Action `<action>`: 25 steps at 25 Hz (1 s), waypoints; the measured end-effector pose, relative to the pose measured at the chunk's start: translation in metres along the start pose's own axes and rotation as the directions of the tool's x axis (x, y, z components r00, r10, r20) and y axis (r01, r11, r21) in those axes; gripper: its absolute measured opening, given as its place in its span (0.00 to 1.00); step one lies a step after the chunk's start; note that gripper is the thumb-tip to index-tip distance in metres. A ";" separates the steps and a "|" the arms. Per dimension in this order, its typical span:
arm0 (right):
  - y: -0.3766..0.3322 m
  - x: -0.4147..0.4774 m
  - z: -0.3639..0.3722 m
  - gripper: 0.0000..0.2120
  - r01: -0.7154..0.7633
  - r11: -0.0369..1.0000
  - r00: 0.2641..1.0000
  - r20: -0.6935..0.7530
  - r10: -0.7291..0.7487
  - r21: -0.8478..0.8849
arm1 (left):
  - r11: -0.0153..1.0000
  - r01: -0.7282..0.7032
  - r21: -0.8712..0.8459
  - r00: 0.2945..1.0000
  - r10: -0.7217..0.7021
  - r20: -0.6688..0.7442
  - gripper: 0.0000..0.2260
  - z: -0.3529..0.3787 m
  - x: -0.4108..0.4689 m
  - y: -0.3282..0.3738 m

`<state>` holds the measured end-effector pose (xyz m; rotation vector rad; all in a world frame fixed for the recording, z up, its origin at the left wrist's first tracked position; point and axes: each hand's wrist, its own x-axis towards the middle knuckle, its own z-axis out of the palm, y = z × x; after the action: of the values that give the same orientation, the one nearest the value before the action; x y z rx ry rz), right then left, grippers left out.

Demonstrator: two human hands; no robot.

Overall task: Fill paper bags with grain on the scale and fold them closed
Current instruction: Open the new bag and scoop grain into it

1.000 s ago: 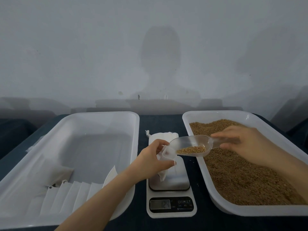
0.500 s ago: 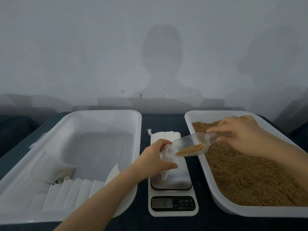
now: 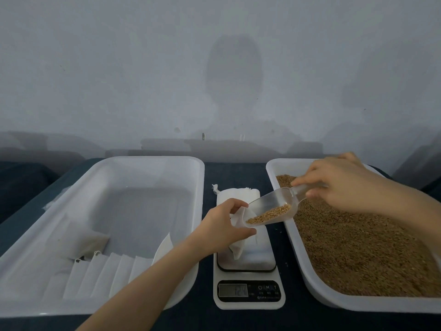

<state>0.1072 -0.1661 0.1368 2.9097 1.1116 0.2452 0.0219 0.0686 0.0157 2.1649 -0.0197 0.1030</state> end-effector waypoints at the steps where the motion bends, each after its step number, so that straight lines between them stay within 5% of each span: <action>1: -0.001 0.001 -0.002 0.15 0.001 1.000 1.000 0.009 -0.001 -0.004 | 1.000 -0.004 -0.002 1.000 0.004 -0.002 0.24 0.000 -0.001 0.000; 17: -0.043 0.015 -0.047 0.12 0.122 0.953 0.989 0.113 -0.094 -0.276 | 1.000 -0.001 -0.007 1.000 0.001 -0.014 0.25 -0.001 -0.001 0.005; 25: -0.077 0.010 -0.048 0.09 0.183 0.816 0.967 -0.051 -0.251 -0.548 | 1.000 -0.001 -0.023 0.999 0.000 -0.035 0.25 -0.001 -0.002 0.005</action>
<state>0.0559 -0.1040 0.1798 2.2725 1.1478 0.6236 0.0192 0.0667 0.0204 2.1393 -0.0019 0.1403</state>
